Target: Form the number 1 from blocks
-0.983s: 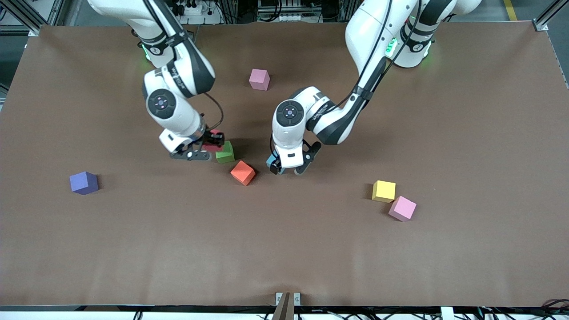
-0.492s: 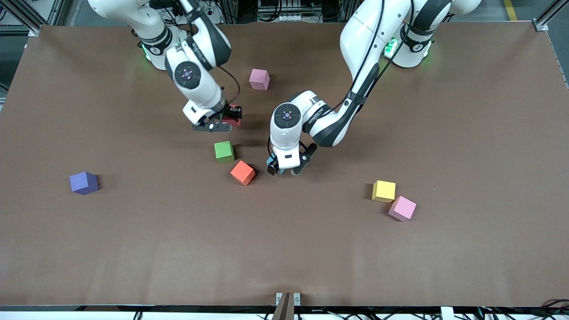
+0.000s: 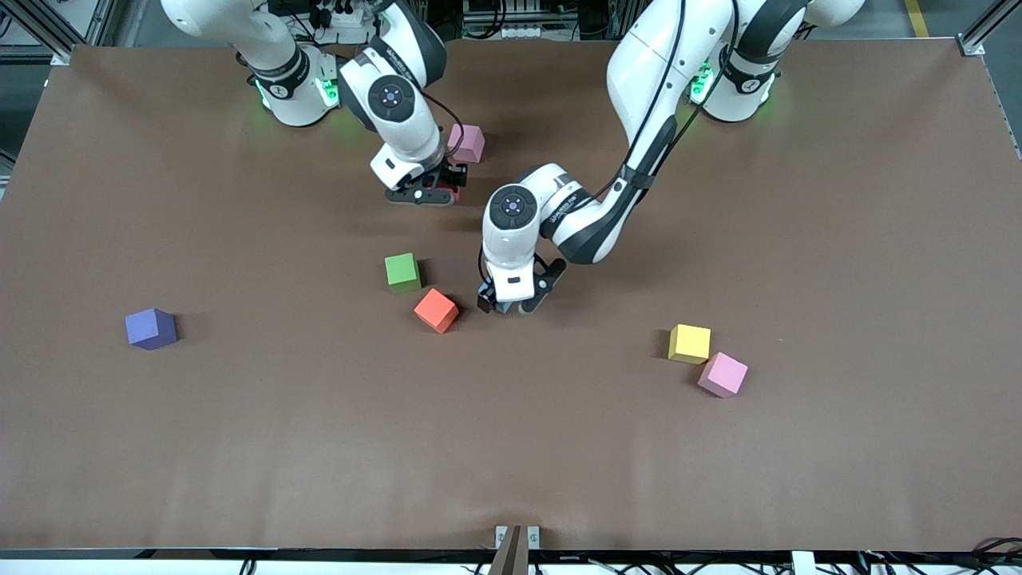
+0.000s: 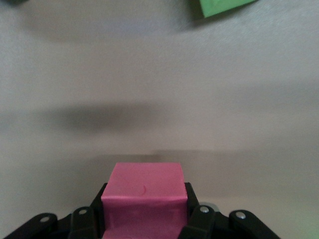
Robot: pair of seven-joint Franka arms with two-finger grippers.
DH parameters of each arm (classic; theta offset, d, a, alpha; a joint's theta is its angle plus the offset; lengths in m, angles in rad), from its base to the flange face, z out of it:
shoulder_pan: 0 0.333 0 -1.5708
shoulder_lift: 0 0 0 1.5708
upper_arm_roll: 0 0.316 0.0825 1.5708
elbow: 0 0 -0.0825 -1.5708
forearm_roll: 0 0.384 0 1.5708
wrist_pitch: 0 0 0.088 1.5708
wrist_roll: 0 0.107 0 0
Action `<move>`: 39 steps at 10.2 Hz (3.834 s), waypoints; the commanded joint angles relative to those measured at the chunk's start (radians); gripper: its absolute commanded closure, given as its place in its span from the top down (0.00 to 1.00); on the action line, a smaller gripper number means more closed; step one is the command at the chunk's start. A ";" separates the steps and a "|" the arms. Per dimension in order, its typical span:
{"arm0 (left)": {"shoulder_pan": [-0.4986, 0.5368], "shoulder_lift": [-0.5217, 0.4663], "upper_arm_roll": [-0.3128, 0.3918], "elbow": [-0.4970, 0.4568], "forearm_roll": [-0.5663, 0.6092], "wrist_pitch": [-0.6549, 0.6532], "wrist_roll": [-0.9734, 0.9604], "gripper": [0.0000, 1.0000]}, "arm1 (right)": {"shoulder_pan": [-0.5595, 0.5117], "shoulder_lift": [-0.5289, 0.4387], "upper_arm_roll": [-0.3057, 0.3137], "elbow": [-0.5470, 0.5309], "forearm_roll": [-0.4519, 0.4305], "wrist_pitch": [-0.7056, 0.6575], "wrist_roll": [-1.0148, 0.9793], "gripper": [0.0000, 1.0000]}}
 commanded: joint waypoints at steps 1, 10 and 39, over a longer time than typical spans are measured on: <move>-0.019 0.022 0.012 0.017 0.021 0.002 0.033 0.00 | 0.039 0.033 -0.009 -0.004 0.017 0.045 0.020 0.49; -0.018 -0.027 0.001 0.012 0.103 -0.012 0.171 0.00 | 0.174 0.076 -0.007 -0.004 0.017 0.047 0.082 0.51; -0.194 -0.017 -0.155 -0.011 0.103 -0.166 0.567 0.00 | -0.632 0.191 0.005 0.536 -0.161 -0.225 -0.510 1.00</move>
